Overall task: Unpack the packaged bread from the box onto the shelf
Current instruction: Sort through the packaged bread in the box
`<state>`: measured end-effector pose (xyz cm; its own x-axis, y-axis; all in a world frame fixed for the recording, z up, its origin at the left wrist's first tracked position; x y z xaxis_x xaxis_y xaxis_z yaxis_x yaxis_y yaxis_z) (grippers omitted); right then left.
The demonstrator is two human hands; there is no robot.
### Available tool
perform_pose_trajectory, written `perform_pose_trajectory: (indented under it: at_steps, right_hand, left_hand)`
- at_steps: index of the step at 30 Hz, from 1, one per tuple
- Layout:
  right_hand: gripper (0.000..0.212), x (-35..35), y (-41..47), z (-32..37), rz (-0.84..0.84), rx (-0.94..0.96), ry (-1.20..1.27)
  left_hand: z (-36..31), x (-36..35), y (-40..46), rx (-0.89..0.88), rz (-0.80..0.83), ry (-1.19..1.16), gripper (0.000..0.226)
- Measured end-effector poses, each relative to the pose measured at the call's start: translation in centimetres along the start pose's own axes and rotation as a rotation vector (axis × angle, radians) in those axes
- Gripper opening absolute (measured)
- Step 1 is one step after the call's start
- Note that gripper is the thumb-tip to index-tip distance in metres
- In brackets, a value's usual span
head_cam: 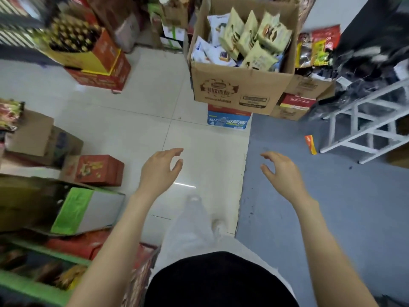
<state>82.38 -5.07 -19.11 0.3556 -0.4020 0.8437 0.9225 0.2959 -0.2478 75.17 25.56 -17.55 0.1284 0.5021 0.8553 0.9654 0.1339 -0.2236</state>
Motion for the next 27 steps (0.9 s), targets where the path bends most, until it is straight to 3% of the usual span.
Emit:
perform_pose_trajectory:
  at_steps: [11, 16, 23, 27]
  right_hand:
    - [0.033, 2.1, 18.3, 2.7, 0.18, -0.139, 0.057]
    - [0.033, 4.5, 26.0, 3.8, 0.181, -0.158, 0.073]
    - [0.033, 8.7, 36.8, 2.2, 0.119, -0.111, 0.059]
    - [0.035, 10.9, 42.9, 0.5, 0.111, -0.072, 0.022]
  left_hand:
    - [3.7, 4.0, 20.9, 0.006, 0.305, 0.065, 0.033]
    - [3.6, 7.6, 31.6, -0.087, 0.3, 0.159, 0.034]
    - [-1.7, 8.6, 43.8, -0.176, 0.258, 0.164, 0.029]
    - [-5.6, 6.9, 49.1, -0.102, 0.301, 0.133, 0.034]
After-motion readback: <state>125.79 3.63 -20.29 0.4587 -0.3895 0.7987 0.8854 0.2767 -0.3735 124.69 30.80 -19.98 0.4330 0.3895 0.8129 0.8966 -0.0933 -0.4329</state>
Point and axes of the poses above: each hand's wrist, its own y-axis towards the middle knuckle, its own x-axis out of the back of the hand, z = x × y, the point moved 2 cm from there along y, towards the middle knuckle, and after that the axes turned 4 degrees about z, right-handed, at the moved point
